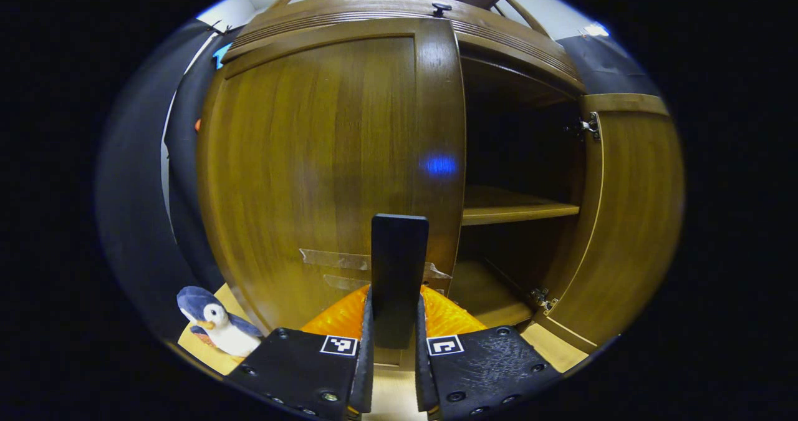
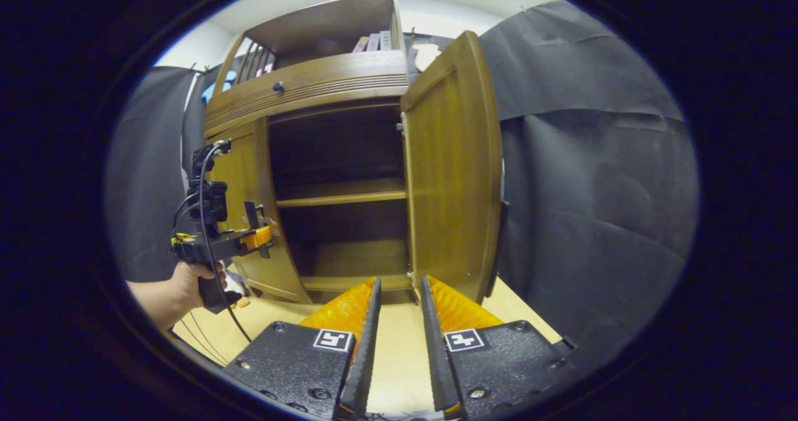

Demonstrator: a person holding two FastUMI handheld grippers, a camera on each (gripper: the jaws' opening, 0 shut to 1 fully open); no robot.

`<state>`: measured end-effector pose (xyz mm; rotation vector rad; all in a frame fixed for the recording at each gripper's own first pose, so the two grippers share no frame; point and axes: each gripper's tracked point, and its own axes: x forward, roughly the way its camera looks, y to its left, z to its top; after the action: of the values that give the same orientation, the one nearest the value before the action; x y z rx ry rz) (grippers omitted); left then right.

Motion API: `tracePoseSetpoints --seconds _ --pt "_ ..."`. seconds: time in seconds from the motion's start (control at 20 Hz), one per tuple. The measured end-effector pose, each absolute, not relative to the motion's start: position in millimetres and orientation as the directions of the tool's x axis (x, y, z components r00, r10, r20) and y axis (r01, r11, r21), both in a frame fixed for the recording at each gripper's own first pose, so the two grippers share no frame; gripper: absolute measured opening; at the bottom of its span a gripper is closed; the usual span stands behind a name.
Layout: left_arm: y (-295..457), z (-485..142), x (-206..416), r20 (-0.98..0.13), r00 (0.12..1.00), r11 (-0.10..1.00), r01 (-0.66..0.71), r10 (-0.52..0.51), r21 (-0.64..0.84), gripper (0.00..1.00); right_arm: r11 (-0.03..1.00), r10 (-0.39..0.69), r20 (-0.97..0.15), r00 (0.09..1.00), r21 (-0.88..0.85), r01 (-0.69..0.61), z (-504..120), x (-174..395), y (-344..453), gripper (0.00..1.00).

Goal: Open the right door of the double-door shoe cabinet with the right hand, and open the left door with the left hand.

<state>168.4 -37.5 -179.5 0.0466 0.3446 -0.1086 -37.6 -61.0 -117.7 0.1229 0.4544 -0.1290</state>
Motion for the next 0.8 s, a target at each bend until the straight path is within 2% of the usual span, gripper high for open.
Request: tracePoseSetpoints --seconds 0.8 --pt "9.8 -163.3 92.0 -0.34 0.94 0.994 0.048 -0.013 0.097 0.26 0.985 0.154 -0.449 0.88 0.143 -0.099 -137.5 -0.4 10.3 0.41"
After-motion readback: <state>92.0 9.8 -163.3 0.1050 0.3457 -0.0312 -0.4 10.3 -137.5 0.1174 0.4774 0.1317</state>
